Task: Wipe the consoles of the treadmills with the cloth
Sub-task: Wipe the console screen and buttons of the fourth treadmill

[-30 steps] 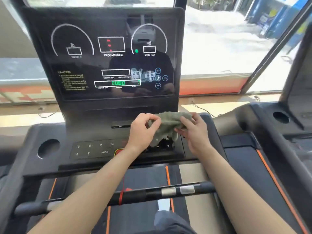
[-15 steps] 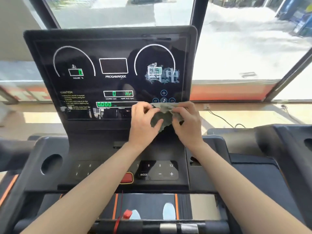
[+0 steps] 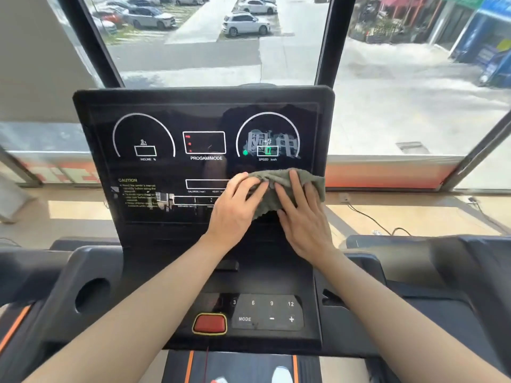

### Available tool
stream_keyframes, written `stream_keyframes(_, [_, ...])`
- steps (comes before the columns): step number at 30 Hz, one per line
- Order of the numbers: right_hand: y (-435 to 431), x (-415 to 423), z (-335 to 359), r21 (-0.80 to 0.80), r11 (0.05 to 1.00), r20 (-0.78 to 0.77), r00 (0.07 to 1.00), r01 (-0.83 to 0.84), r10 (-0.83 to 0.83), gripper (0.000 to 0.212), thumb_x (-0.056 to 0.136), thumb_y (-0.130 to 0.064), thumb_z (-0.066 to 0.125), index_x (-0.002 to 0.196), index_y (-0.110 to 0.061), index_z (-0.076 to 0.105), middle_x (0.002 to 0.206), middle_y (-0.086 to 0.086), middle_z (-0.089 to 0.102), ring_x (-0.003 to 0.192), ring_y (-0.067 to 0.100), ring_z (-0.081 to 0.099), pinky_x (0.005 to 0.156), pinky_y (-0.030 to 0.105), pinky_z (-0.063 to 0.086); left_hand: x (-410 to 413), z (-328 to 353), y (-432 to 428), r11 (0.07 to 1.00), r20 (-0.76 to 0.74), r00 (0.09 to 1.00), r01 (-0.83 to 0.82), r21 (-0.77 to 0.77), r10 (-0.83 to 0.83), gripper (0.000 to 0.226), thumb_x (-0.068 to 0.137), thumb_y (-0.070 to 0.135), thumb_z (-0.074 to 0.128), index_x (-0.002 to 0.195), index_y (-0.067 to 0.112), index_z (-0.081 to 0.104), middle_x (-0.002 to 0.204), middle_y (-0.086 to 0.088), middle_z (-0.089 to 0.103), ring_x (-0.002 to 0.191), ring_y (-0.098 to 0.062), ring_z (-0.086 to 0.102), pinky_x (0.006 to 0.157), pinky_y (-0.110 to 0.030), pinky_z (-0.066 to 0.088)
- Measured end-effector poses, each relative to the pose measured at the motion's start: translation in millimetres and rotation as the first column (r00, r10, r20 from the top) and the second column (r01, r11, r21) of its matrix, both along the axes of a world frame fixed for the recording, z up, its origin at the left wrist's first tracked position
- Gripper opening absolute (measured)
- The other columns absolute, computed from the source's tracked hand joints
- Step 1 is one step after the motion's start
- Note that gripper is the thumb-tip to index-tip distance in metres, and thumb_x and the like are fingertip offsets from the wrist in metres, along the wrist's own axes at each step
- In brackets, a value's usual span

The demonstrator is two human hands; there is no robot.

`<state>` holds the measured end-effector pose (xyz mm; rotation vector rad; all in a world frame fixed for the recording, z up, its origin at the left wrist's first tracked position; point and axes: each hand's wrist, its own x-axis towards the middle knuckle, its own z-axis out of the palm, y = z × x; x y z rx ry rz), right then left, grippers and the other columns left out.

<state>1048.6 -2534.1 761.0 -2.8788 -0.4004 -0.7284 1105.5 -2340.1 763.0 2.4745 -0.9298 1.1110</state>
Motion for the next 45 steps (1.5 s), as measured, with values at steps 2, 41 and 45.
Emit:
stream_keyframes(2, [0, 14, 20, -0.002, 1.0, 0.015, 1.0, 0.008, -0.008, 0.056, 0.107, -0.033, 0.04, 0.158, -0.017, 0.024, 0.167, 0.012, 0.004, 0.147, 0.04, 0.021, 0.122, 0.047, 0.019, 12, 16, -1, 1.0, 0.021, 1.0, -0.017, -0.001, 0.017, 0.038, 0.098, 0.003, 0.062, 0.135, 0.008, 0.063, 0.13, -0.01, 0.063, 0.131, -0.03, 0.049, 0.095, -0.034, 0.055])
stream_keyframes(41, [36, 30, 42, -0.09, 0.994, -0.072, 0.995, 0.063, -0.07, 0.058, 0.106, -0.04, 0.032, 0.159, -0.02, 0.017, 0.168, 0.01, -0.002, 0.149, 0.036, 0.018, 0.123, 0.048, 0.012, 18, 21, 33, 0.972, -0.055, 0.986, -0.147, 0.184, 0.159, 0.057, 0.11, 0.026, 0.042, 0.159, 0.004, 0.023, 0.167, -0.017, 0.012, 0.156, -0.033, 0.01, 0.127, -0.047, 0.015])
stream_keyframes(45, [43, 67, 95, -0.108, 0.993, 0.051, 0.998, 0.046, -0.041, 0.056, 0.107, -0.04, 0.029, 0.159, -0.021, 0.021, 0.168, 0.009, 0.004, 0.152, 0.032, 0.013, 0.125, 0.045, 0.007, 51, 73, 50, 0.972, 0.006, 0.981, -0.193, 0.135, 0.194, 0.053, 0.111, 0.028, 0.038, 0.158, 0.005, 0.027, 0.166, -0.018, 0.019, 0.155, -0.034, 0.013, 0.126, -0.048, 0.015])
